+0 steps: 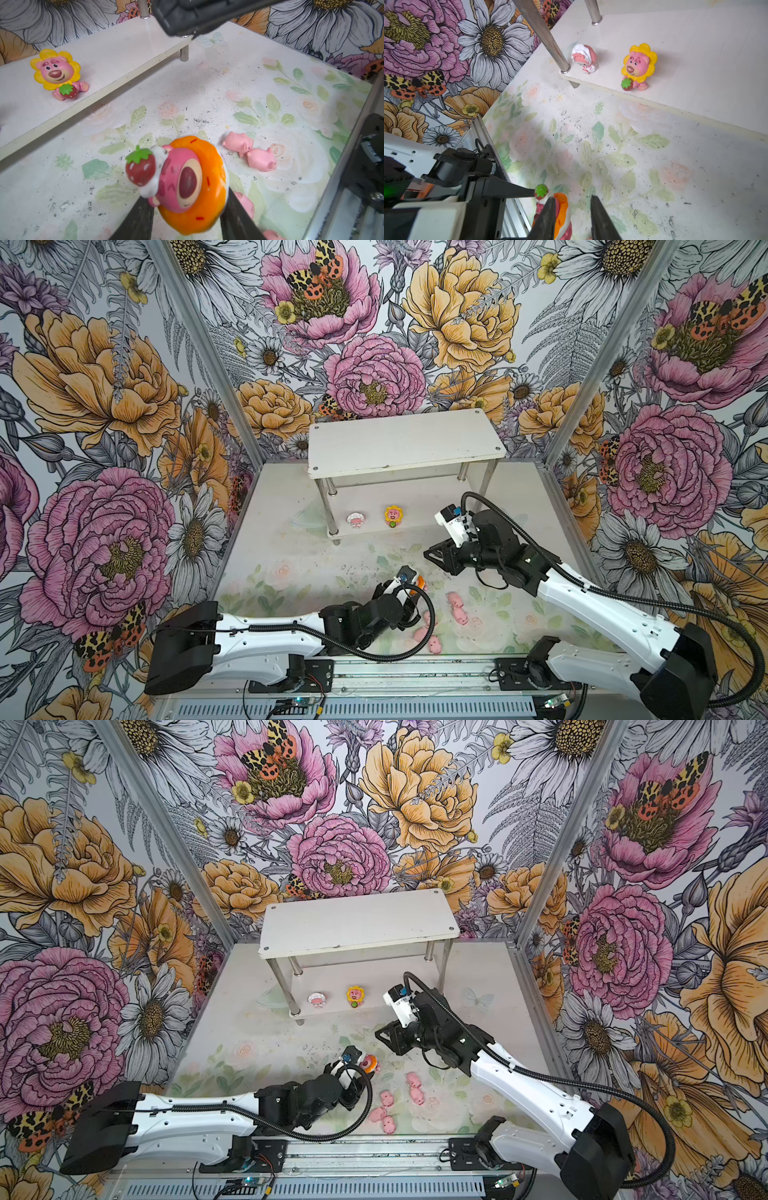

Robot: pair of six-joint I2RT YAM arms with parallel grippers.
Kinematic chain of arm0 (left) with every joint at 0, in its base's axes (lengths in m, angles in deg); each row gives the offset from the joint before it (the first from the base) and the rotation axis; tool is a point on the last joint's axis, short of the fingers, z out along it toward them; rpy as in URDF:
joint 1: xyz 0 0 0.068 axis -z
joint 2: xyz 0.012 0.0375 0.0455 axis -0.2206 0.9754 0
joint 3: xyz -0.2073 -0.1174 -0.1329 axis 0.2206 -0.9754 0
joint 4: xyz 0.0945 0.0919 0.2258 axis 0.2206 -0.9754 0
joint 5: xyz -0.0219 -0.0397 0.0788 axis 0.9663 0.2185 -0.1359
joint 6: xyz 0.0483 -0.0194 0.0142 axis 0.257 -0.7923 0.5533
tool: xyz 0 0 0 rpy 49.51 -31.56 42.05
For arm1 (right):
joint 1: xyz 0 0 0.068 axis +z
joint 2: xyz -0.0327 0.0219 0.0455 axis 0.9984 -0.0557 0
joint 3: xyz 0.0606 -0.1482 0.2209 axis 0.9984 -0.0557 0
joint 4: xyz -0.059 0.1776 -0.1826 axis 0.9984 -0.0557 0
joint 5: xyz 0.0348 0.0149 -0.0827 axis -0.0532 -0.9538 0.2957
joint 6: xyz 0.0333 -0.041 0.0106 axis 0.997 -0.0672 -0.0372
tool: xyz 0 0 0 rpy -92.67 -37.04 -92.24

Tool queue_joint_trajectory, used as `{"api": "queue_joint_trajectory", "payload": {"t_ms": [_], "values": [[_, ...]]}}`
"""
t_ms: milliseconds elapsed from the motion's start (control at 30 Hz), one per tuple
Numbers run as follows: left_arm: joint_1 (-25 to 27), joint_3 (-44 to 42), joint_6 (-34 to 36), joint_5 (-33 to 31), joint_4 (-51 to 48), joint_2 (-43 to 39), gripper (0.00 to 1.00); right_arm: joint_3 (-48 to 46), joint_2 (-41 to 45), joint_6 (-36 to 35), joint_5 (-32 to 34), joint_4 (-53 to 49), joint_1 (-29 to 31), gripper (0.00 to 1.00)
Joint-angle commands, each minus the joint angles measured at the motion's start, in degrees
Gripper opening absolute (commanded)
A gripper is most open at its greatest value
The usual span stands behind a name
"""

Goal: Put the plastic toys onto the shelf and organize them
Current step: 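Lift the pink bear with the right gripper while the left gripper moves beside it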

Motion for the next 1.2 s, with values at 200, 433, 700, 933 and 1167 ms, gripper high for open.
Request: {"api": "queue_joint_trajectory", "payload": {"t_ms": [200, 433, 700, 933, 1167], "values": [[0.14, 3.15, 9.62, 4.93, 1.34, -1.15, 0.02, -0.94, -1.49, -3.01, -12.94, 4.80, 2.97, 0.38], [0.15, 2.02, 9.83, 8.32, 1.43, -4.98, 0.03, 0.72, -5.67, -6.00, -13.01, 4.73, 6.85, 0.43], [0.13, 0.88, 10.18, 9.21, -0.13, -8.35, 0.03, 0.40, -6.30, -5.77, -10.68, 4.27, 6.89, 0.41], [0.17, -0.32, 10.64, 9.30, -0.37, -10.42, 0.04, 0.24, -5.84, -5.84, -10.87, 3.78, 6.85, 0.26], [-1.17, -1.20, 10.02, 9.37, -0.94, -12.96, 0.10, 0.74, -6.92, -6.08, -11.44, 3.94, 6.88, 0.02]]}}
